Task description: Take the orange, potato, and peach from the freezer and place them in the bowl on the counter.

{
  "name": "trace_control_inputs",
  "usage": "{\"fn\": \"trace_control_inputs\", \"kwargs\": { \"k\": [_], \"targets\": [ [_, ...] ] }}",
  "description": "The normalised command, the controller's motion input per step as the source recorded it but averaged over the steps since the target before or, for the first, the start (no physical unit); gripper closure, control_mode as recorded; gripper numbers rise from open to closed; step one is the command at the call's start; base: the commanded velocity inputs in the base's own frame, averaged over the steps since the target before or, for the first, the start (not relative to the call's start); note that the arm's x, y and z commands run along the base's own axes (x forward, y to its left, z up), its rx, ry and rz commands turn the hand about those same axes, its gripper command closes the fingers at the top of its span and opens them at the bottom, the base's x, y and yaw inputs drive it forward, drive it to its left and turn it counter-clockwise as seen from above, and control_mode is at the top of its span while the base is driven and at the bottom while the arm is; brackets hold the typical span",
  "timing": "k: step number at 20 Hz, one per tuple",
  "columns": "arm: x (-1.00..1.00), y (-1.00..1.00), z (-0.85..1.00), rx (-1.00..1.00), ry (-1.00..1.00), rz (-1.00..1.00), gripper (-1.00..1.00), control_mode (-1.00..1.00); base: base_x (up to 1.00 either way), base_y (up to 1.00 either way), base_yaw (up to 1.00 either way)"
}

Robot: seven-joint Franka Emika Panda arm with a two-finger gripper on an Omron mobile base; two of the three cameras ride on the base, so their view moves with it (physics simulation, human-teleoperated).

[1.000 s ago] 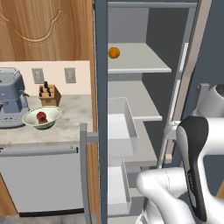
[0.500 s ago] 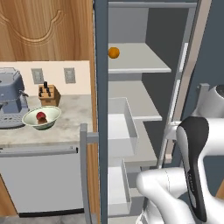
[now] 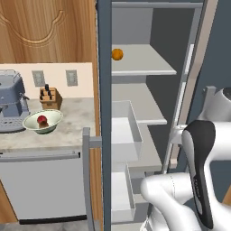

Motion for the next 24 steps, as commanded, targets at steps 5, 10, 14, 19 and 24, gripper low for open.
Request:
{"fn": "trace_control_inputs", "kwargs": {
  "k": [5, 10, 14, 19, 24],
  "targets": [
    [-0.07, 0.06, 0.50, 0.00, -0.03, 0.06, -1.00, -1.00, 0.00, 0.00, 0.00],
    [0.00, 0.17, 0.71, 0.00, -0.04, 0.08, -1.00, -1.00, 0.00, 0.00, 0.00],
    [-0.01, 0.33, 0.59, 0.00, -0.08, 0.11, -1.00, -1.00, 0.00, 0.00, 0.00],
    [0.14, 0.20, 0.36, 0.00, -0.15, 0.19, -1.00, -1.00, 0.00, 0.00, 0.00],
    [0.29, 0.02, 0.14, 0.01, -0.29, 0.33, -1.00, -1.00, 0.00, 0.00, 0.00]
  ]
}}
